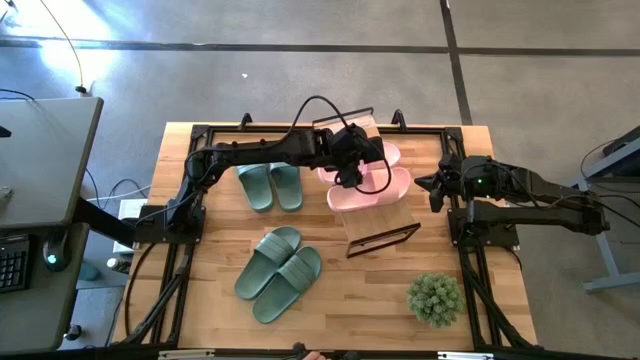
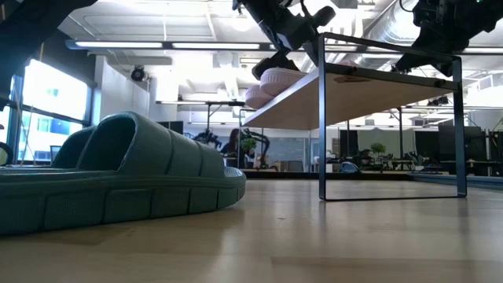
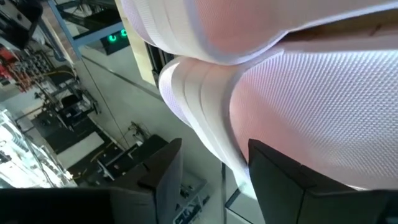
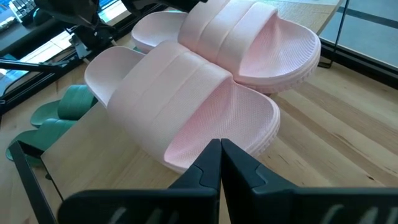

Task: Pick and place slides into the shelf
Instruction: Adjust the pink slides, then put the green slide under the shelf

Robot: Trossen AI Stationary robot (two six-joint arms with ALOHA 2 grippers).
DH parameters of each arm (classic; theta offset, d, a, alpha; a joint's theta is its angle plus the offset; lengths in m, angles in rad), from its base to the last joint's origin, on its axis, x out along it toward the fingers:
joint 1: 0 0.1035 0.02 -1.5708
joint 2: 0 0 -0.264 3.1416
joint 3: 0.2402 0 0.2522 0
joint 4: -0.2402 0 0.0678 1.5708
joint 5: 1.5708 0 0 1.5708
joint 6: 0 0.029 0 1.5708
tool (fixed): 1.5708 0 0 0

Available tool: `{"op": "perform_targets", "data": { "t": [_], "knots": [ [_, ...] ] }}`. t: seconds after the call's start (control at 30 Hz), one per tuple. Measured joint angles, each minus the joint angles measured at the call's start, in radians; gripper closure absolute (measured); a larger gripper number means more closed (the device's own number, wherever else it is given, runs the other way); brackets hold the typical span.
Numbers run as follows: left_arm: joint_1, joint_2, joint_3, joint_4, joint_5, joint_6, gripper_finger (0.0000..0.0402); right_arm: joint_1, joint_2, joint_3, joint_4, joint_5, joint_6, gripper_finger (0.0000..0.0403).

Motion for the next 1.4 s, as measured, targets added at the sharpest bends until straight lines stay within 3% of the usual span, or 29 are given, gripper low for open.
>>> {"op": "perform_targets", "data": {
  "t": [0.67, 0.93, 1.17, 1.4],
  "knots": [
    [-0.043, -0.004, 0.006, -0.092, -0.165, -0.112, 0.0234, 0.000, 0.000, 0.000, 0.000, -0.015, -0.008, 0.0403],
    [-0.039, -0.007, 0.141, -0.237, -0.197, -0.258, 0.0234, 0.000, 0.000, 0.000, 0.000, -0.023, -0.016, 0.0403],
    [-0.040, -0.008, 0.313, -0.460, -0.268, -0.470, 0.0234, 0.000, 0.000, 0.000, -0.001, -0.036, -0.027, 0.0403],
    [-0.039, -0.076, 0.315, -0.653, -0.322, -0.816, 0.0234, 0.000, 0.000, 0.000, -0.001, -0.050, -0.041, 0.0403]
  ]
}}
